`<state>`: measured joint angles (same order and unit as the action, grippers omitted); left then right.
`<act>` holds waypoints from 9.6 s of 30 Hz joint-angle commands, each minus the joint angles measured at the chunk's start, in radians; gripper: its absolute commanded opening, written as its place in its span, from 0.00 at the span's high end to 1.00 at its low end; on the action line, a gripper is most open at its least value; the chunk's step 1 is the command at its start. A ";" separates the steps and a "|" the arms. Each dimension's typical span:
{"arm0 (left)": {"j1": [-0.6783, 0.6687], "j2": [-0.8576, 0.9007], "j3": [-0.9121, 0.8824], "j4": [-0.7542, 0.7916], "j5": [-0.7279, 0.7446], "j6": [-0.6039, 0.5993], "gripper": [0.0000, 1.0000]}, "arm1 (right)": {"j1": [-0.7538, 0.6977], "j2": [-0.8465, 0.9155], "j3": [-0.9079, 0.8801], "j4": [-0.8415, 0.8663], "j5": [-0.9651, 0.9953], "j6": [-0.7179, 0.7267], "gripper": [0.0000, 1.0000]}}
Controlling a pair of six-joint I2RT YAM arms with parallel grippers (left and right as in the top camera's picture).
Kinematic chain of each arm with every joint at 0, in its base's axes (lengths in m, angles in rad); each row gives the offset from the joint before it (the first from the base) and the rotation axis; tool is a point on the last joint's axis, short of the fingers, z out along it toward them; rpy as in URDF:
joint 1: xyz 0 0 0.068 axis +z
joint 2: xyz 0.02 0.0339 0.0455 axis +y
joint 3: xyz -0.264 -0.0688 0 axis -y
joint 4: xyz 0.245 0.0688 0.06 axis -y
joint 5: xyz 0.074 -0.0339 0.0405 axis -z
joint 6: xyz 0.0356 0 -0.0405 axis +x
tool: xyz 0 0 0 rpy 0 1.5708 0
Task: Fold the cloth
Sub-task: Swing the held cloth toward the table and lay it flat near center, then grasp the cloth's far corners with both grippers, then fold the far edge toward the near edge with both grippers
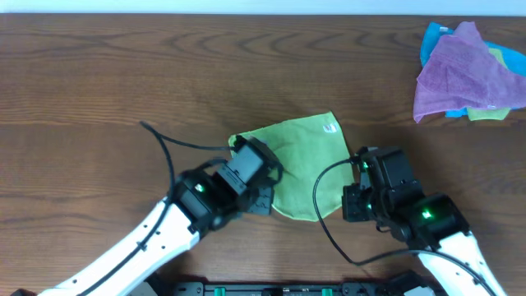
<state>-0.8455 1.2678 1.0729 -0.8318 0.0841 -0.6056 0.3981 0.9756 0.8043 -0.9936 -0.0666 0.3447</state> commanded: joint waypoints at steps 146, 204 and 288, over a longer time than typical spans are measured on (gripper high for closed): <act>0.428 0.789 -0.009 1.057 -0.174 0.112 0.90 | -0.118 1.001 0.097 1.245 0.273 -0.069 0.99; 0.496 0.440 -0.126 0.133 0.230 0.277 0.05 | -0.308 0.564 -0.005 0.372 -0.351 -0.152 0.01; 0.496 0.599 -0.069 0.151 0.318 0.072 0.94 | -0.161 0.572 -0.117 0.628 -0.312 0.052 0.99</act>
<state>-0.3477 1.8256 0.9943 -0.6861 0.4412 -0.4980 0.2314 1.5417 0.6353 -0.3519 -0.3801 0.4019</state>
